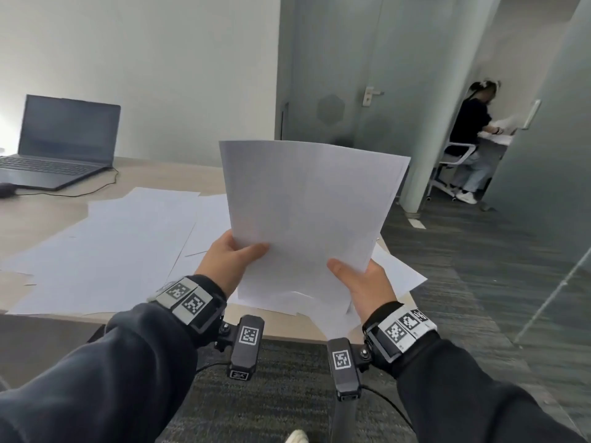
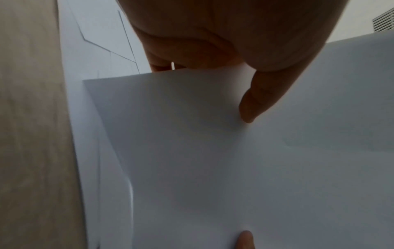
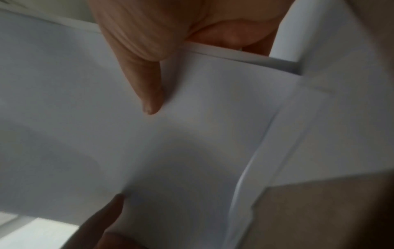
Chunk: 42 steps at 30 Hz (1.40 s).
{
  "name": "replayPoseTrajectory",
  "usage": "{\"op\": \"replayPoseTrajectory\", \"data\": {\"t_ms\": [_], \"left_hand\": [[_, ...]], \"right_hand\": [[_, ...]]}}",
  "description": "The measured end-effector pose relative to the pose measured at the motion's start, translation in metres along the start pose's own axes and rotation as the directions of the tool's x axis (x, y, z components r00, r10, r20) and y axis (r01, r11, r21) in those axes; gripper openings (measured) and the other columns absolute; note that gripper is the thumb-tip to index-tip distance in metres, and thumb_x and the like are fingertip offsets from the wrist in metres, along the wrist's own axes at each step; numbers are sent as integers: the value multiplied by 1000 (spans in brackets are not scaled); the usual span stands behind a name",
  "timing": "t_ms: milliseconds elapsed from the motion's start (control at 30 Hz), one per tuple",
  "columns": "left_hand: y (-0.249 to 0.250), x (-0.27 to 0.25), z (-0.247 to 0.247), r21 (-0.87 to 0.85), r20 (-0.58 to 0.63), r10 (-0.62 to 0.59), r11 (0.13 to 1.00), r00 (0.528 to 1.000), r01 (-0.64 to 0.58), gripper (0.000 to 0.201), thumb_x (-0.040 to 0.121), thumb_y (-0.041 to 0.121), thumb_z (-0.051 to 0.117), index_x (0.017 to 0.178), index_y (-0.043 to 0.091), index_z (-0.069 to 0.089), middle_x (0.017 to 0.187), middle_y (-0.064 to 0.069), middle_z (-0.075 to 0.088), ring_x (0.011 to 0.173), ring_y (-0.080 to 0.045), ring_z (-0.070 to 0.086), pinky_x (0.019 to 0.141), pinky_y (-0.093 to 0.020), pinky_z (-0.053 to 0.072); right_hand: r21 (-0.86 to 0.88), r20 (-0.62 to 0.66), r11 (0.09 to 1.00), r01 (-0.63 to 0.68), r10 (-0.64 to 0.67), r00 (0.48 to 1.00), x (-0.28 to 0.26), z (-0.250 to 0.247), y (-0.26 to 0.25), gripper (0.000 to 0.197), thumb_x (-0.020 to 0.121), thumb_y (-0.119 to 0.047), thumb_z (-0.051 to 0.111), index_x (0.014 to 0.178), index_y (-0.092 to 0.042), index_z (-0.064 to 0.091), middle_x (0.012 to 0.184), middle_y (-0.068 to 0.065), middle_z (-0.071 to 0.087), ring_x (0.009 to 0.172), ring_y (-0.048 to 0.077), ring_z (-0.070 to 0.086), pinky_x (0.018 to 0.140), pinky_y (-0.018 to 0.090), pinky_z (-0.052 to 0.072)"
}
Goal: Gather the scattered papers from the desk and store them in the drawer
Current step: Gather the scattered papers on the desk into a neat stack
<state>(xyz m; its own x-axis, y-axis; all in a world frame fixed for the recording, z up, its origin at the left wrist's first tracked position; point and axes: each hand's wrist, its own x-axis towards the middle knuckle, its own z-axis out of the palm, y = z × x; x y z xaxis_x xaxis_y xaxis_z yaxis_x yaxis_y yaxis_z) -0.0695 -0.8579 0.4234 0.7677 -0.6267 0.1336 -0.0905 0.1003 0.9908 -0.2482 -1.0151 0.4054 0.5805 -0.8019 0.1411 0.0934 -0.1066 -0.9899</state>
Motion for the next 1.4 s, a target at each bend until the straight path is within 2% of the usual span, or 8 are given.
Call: {"op": "replayPoseTrajectory", "data": {"t_ms": [133,367,633,800,1066,1200,1300,1400], "left_hand": [[-3,-8,9,101,-7,3,995,1000,-3,16,88,27,68,103,30,72,99,7,78,97,-19,73,97,-49,53],[-2,-14,36,342,122,63,934,991,-102,48,94,32,62,140,33,47,119,14,67,106,-8,65,94,-35,51],[-34,-43,74,821,542,-234,350,807,-451,111,61,86,52,155,41,13,164,19,12,152,-9,7,123,-45,11],[-44,-51,83,838,539,-149,193,829,-511,87,73,72,57,150,43,28,160,21,24,148,-11,20,116,-45,18],[-37,-53,84,835,488,-56,322,871,-447,46,93,56,45,136,41,51,143,21,51,133,-10,43,109,-37,35],[-36,-53,89,827,462,-16,369,887,-424,33,101,36,40,125,39,61,130,19,60,124,-16,50,103,-37,40],[-33,-53,89,812,406,0,460,914,-361,33,103,31,39,75,28,57,75,9,61,83,-21,58,68,-30,41],[-26,-55,90,760,292,10,604,956,-238,37,102,30,44,66,24,51,60,5,52,60,-14,51,55,-28,33]], "right_hand": [[-131,2,991,2,-2,1000,-6,-8,6,10,91,-26,70,100,-22,73,90,-12,77,85,3,72,66,12,52],[-163,-160,982,-94,68,985,-20,-59,19,11,95,-25,63,102,-20,71,97,-6,75,91,14,71,82,33,55],[-59,-612,971,-230,147,777,-26,-156,14,15,87,-23,59,94,-12,66,91,5,72,85,31,69,84,44,57],[45,-758,964,-262,204,620,-36,-202,9,29,93,-12,48,119,-5,58,108,15,63,82,33,59,66,35,47],[182,-740,926,-332,351,573,-42,-217,28,24,93,-5,44,114,-5,55,96,22,61,57,27,54,30,21,42],[256,-684,914,-316,402,609,-38,-206,24,15,95,-6,47,110,-10,49,83,14,58,58,27,55,44,26,46],[281,-663,912,-298,409,627,-35,-202,23,12,95,-9,50,106,-10,48,83,12,58,59,27,56,49,26,45],[285,-624,922,-262,386,679,-35,-193,23,13,94,-12,54,107,-13,52,84,11,61,63,28,58,56,32,46]]}}
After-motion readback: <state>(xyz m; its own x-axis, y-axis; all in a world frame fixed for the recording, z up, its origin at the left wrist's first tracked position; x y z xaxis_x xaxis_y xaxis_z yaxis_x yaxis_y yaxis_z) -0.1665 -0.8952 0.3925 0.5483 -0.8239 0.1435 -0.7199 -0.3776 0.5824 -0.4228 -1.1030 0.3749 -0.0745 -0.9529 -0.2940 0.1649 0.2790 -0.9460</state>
